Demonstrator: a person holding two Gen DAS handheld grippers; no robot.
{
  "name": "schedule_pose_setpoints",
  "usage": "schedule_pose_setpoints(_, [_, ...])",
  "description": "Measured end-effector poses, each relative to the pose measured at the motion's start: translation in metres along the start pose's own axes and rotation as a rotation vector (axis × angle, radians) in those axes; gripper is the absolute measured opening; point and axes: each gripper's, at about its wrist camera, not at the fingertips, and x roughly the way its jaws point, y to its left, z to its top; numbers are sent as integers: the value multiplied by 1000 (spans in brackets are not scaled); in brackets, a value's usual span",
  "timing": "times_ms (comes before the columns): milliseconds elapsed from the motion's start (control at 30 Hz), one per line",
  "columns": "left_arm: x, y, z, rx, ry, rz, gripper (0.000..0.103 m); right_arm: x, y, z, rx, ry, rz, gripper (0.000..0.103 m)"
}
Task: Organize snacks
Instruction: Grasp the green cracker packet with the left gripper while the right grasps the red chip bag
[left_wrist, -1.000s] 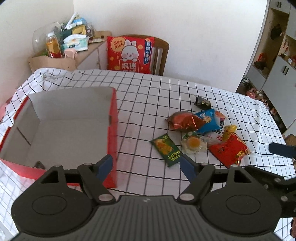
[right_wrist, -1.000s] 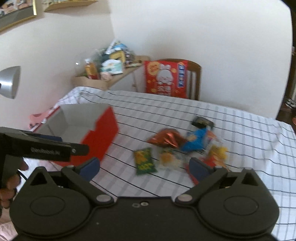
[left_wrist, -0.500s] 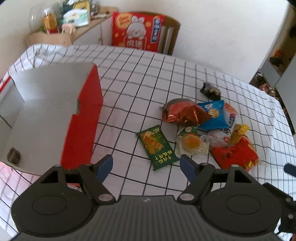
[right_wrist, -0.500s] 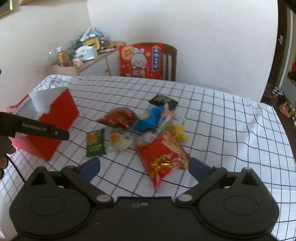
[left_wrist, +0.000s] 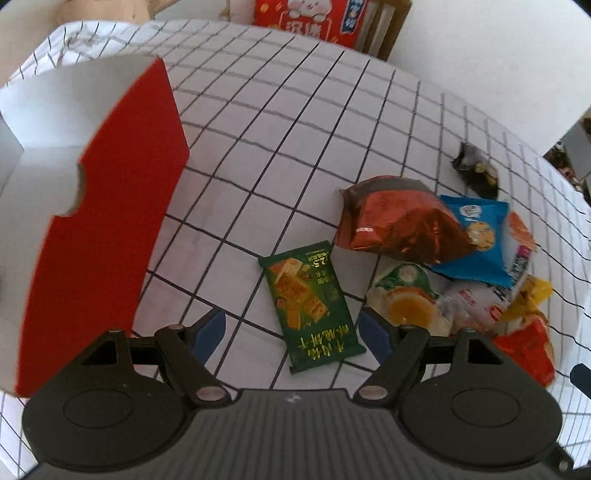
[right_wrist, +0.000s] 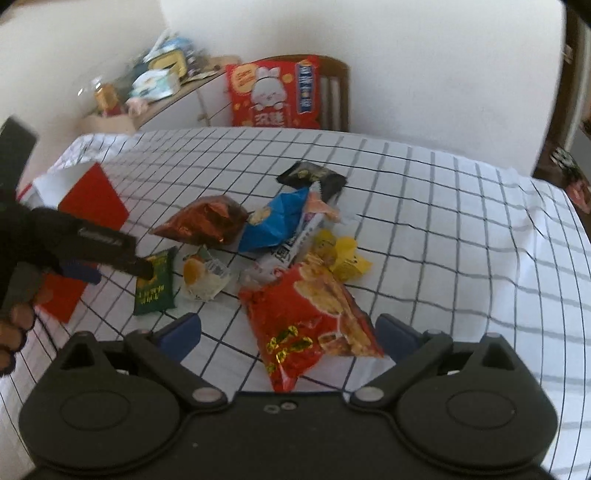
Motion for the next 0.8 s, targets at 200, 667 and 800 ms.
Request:
schedule_pose_setpoints(200, [20,3,7,-49,36,-2,79,21,2,6,-58,39,-5,100])
schedule_pose_setpoints(667, [18,-12,4,18,-22,54,51,35,11,1,-147,59,-34,85])
schedule_pose_setpoints(800, [16,-17,2,64,-26,62,43,35,15,-2,-180,55,-69,72])
